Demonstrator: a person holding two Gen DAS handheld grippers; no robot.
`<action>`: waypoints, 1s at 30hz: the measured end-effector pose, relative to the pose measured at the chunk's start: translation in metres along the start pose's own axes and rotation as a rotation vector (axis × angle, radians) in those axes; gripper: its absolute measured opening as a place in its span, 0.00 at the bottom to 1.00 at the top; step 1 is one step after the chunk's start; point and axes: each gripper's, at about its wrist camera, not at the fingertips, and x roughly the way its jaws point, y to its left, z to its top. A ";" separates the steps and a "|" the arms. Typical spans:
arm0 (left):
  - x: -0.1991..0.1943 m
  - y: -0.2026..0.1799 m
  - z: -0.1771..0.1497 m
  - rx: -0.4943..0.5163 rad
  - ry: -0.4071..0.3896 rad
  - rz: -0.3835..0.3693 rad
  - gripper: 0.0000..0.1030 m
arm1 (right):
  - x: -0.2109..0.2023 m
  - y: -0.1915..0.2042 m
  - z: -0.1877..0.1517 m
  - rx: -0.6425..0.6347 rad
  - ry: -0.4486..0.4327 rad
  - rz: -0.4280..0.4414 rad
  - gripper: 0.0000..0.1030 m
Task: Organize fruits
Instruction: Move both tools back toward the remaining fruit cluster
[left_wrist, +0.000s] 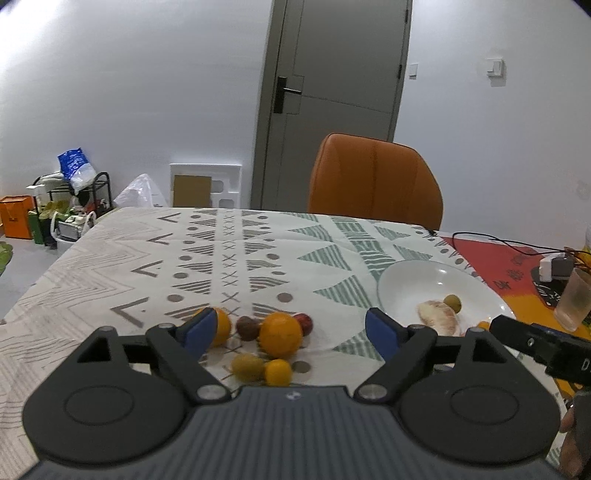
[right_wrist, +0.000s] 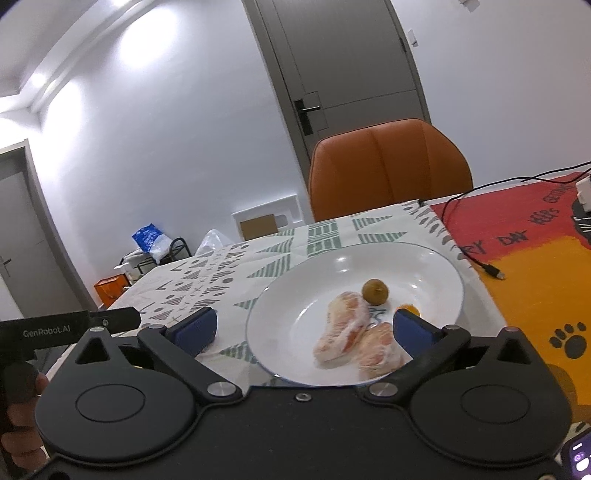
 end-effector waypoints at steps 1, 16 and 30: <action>-0.001 0.002 0.000 -0.001 0.001 0.004 0.83 | 0.000 0.002 0.000 -0.002 0.001 0.005 1.00; -0.009 0.034 -0.007 -0.046 -0.001 0.047 0.84 | 0.006 0.031 0.000 -0.045 0.021 0.057 1.00; -0.010 0.076 -0.014 -0.123 0.013 0.096 0.84 | 0.027 0.074 -0.010 -0.148 0.100 0.176 0.94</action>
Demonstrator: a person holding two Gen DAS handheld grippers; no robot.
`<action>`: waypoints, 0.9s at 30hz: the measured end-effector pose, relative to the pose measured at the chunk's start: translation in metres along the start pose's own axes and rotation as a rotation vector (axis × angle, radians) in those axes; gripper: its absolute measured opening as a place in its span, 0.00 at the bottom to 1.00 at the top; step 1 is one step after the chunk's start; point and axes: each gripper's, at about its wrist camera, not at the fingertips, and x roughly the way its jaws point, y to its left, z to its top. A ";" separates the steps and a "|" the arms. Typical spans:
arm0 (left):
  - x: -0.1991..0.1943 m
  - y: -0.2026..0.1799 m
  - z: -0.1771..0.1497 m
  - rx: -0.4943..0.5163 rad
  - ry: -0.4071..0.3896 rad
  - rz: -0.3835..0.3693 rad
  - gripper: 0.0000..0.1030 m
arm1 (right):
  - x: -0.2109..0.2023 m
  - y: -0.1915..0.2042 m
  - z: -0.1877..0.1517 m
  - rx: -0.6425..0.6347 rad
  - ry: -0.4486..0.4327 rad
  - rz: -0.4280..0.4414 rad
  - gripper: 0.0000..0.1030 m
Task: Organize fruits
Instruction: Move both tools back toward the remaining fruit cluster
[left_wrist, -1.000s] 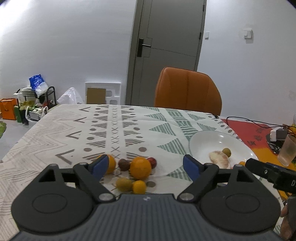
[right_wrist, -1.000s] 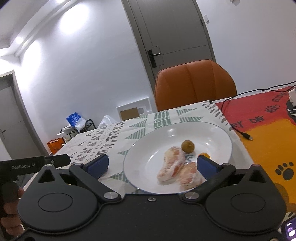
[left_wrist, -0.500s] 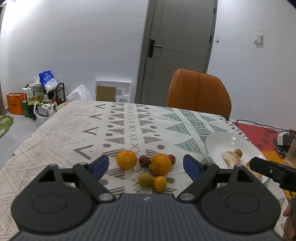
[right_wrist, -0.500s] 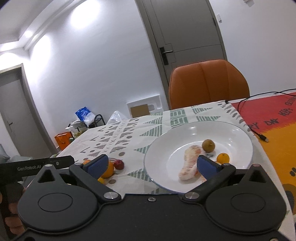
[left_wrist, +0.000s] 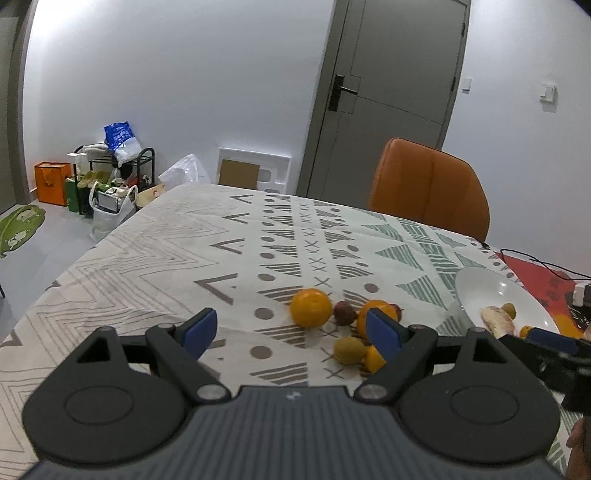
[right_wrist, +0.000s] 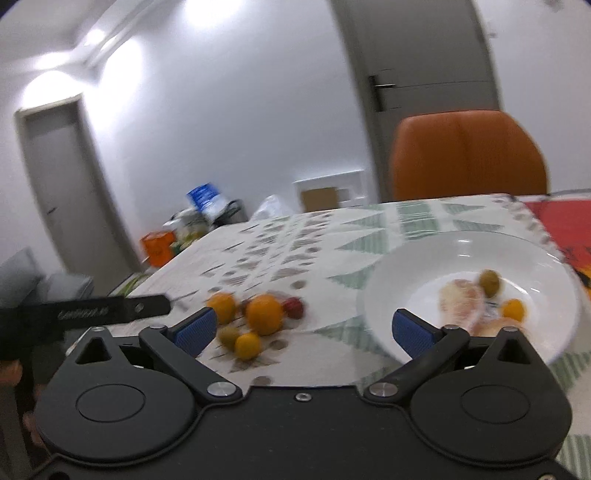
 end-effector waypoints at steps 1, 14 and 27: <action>0.000 0.002 0.000 -0.002 0.001 0.002 0.84 | 0.003 0.005 0.000 -0.018 0.011 0.011 0.88; -0.001 0.033 -0.004 -0.032 0.022 0.012 0.84 | 0.040 0.028 -0.001 -0.038 0.096 0.083 0.66; 0.010 0.048 -0.008 -0.049 0.042 0.017 0.84 | 0.068 0.036 -0.007 -0.053 0.163 0.093 0.42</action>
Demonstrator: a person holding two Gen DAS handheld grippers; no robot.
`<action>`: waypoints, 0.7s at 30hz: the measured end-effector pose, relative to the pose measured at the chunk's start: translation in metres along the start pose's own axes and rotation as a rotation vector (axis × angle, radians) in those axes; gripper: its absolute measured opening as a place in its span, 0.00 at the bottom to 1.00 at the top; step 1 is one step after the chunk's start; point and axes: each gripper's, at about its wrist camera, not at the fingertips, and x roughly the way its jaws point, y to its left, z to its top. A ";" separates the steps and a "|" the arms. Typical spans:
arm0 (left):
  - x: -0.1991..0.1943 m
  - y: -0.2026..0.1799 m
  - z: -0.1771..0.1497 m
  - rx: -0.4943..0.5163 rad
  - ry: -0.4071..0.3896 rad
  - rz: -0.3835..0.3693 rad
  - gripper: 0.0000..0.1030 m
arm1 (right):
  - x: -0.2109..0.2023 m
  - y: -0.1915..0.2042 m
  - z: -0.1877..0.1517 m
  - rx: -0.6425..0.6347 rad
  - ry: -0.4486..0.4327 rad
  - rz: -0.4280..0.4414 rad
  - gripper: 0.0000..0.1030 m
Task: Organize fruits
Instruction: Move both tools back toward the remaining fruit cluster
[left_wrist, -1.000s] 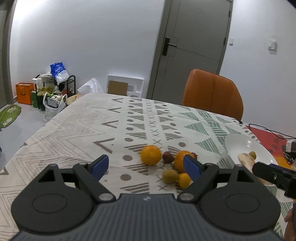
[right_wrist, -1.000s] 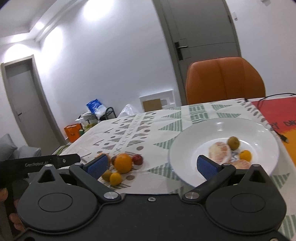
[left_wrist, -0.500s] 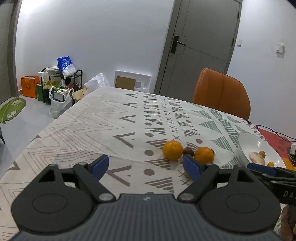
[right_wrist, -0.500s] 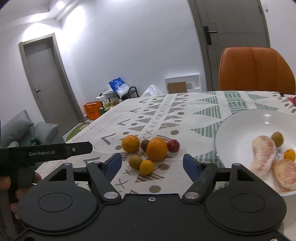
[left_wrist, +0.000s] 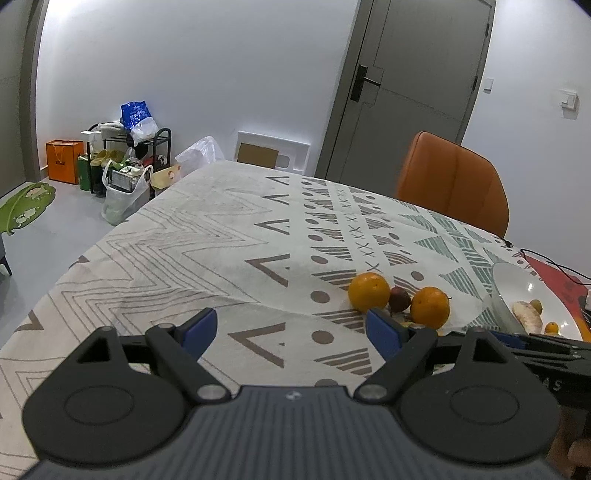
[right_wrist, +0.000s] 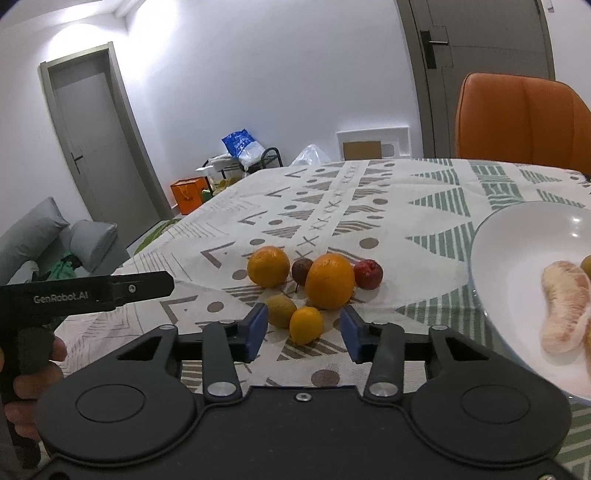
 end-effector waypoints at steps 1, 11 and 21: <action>0.001 0.000 0.000 0.001 0.001 -0.002 0.84 | 0.002 0.000 0.000 0.001 0.002 0.000 0.42; 0.013 -0.008 -0.001 0.020 0.017 -0.027 0.84 | 0.018 0.000 -0.007 -0.021 0.031 -0.010 0.19; 0.022 -0.040 -0.001 0.071 0.018 -0.071 0.81 | -0.007 -0.019 -0.004 0.001 -0.025 -0.032 0.19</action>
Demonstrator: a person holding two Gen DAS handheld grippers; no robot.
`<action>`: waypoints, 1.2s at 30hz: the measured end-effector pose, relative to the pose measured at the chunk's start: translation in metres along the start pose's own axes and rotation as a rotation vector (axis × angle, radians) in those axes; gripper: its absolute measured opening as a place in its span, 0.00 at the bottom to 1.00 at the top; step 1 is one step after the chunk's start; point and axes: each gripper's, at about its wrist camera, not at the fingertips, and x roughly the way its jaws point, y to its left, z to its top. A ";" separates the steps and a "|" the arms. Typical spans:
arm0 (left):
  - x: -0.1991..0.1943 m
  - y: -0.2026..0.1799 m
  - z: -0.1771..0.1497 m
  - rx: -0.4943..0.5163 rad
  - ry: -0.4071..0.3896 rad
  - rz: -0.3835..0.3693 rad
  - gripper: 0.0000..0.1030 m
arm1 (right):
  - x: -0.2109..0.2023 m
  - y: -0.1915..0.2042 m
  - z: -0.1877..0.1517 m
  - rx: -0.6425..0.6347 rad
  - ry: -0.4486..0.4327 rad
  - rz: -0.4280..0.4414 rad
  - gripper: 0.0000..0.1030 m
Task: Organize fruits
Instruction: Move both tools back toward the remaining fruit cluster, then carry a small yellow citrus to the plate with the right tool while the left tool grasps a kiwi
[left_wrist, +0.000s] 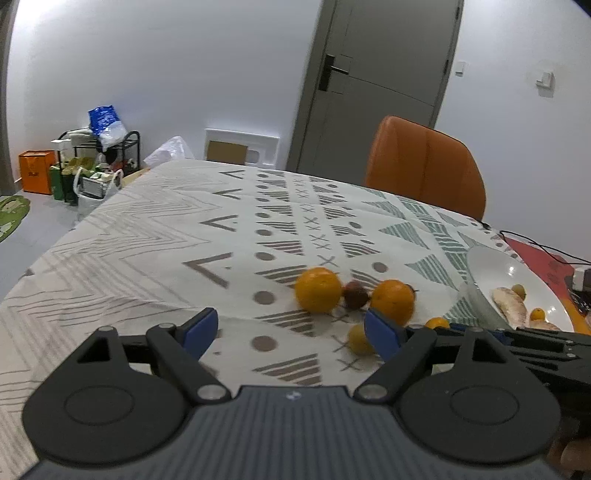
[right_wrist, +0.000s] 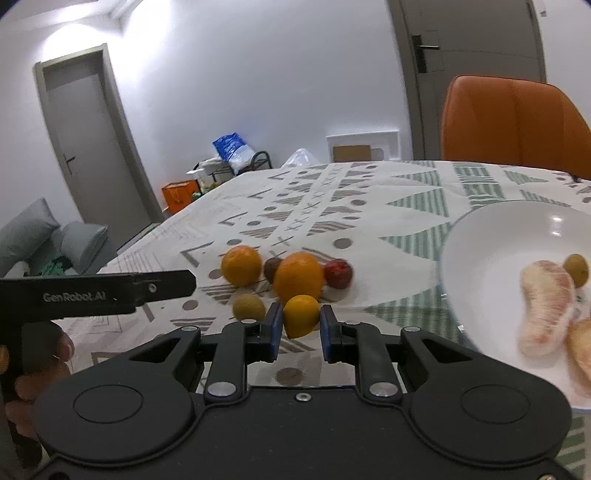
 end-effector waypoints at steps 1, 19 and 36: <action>0.002 -0.003 0.000 0.004 0.002 -0.004 0.81 | -0.001 -0.002 0.000 0.004 -0.004 -0.002 0.19; 0.027 -0.037 -0.005 0.049 0.035 -0.022 0.64 | -0.036 -0.031 0.005 0.057 -0.087 -0.027 0.19; 0.029 -0.048 -0.004 0.067 0.027 -0.018 0.25 | -0.053 -0.068 0.005 0.122 -0.137 -0.126 0.19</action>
